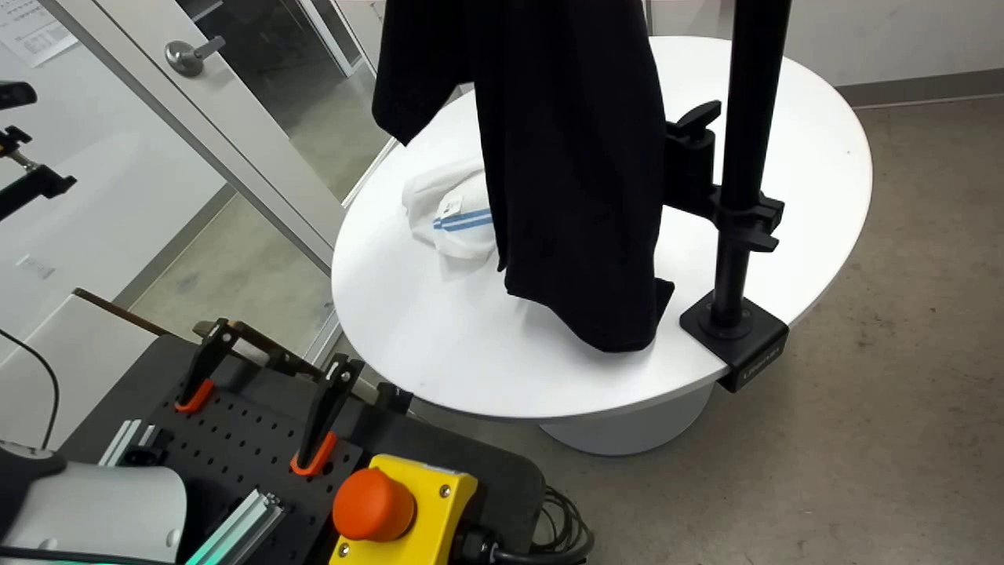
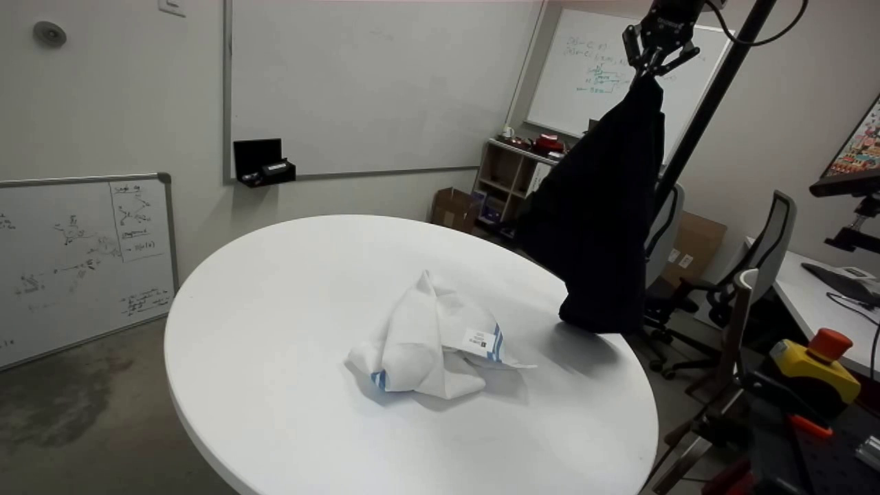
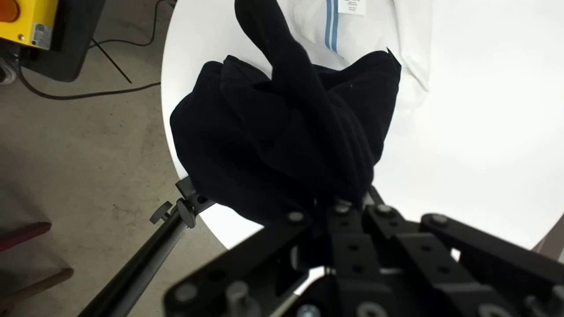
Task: Put the black t-shirt on the black stand
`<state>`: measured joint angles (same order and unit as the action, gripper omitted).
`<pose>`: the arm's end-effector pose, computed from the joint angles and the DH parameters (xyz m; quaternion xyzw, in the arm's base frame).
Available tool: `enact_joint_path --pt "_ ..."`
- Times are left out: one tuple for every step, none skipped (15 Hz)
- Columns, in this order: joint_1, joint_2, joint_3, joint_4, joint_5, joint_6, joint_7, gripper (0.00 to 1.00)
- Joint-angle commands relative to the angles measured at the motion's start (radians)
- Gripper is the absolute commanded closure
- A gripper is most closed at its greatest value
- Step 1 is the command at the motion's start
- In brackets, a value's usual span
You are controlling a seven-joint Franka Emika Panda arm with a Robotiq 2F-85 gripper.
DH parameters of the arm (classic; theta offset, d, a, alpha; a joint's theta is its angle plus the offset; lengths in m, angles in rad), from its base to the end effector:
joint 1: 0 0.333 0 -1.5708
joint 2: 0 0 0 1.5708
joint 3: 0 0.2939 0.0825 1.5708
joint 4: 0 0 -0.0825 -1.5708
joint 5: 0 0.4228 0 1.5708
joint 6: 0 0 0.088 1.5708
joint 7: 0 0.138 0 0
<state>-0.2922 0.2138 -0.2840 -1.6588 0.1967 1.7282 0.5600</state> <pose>0.5530 -0.3204 0.4126 -0.8278 0.5531 0.0666 0.0665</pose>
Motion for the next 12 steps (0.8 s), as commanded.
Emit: enact_joint_path --pt "-0.002 0.076 -0.011 0.113 -0.004 -0.066 0.057 0.99" --pt "-0.003 0.087 -0.012 0.127 -0.003 -0.071 0.067 0.99" --pt "-0.004 0.1 -0.013 0.144 -0.003 -0.079 0.077 0.99" --pt "-0.006 0.111 -0.013 0.16 -0.001 -0.088 0.089 0.99" --pt "-0.007 0.121 -0.013 0.173 0.001 -0.094 0.098 0.78" --pt "-0.009 0.128 -0.012 0.184 0.003 -0.1 0.107 0.71" --pt "-0.008 0.134 -0.011 0.193 0.003 -0.105 0.113 0.64" --pt "-0.008 0.14 -0.01 0.202 0.003 -0.108 0.121 0.57" --pt "-0.006 0.141 -0.009 0.203 0.001 -0.105 0.125 0.51" --pt "-0.004 0.145 -0.007 0.209 -0.001 -0.105 0.128 0.43" --pt "-0.003 0.146 -0.006 0.21 -0.001 -0.104 0.13 0.37" --pt "-0.001 0.146 -0.005 0.209 -0.001 -0.101 0.132 0.28"
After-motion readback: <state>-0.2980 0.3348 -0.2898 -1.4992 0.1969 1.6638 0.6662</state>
